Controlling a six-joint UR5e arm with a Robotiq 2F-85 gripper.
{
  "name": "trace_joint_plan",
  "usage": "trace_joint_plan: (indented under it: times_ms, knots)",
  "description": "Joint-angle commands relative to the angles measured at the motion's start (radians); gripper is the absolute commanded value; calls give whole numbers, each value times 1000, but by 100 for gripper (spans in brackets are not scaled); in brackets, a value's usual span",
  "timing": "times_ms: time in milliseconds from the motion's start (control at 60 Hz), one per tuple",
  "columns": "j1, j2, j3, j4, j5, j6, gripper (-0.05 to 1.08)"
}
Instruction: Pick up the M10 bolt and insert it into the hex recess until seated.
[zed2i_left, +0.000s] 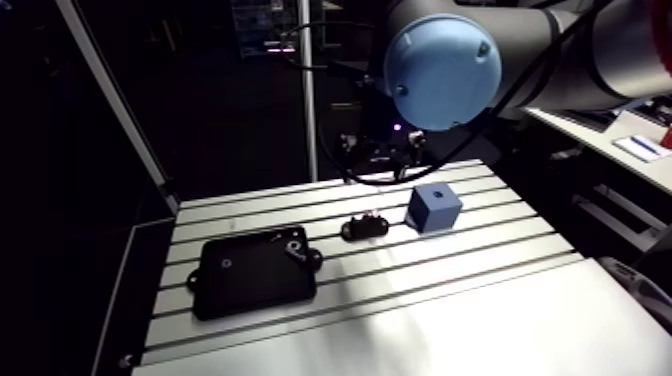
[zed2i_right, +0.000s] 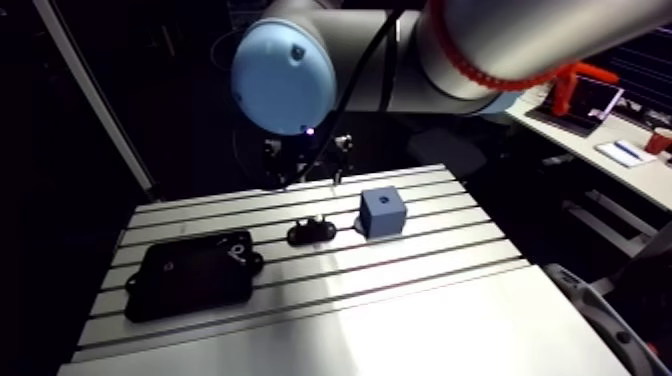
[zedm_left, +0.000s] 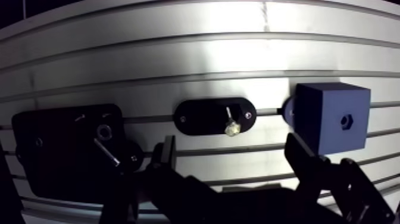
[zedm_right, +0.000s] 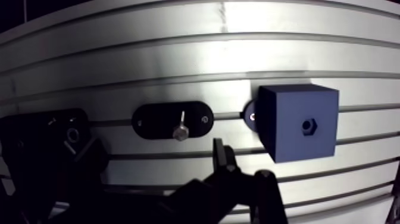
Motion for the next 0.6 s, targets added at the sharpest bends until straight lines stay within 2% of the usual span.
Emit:
trace_joint_plan:
  times_ms: [17,250,600]
  knots:
    - [-4,18,8,-4,0,1,1]
    - [-18,46,28,-70,-6,-1,5]
    - [-19,59,33,-71,-6,-1,17]
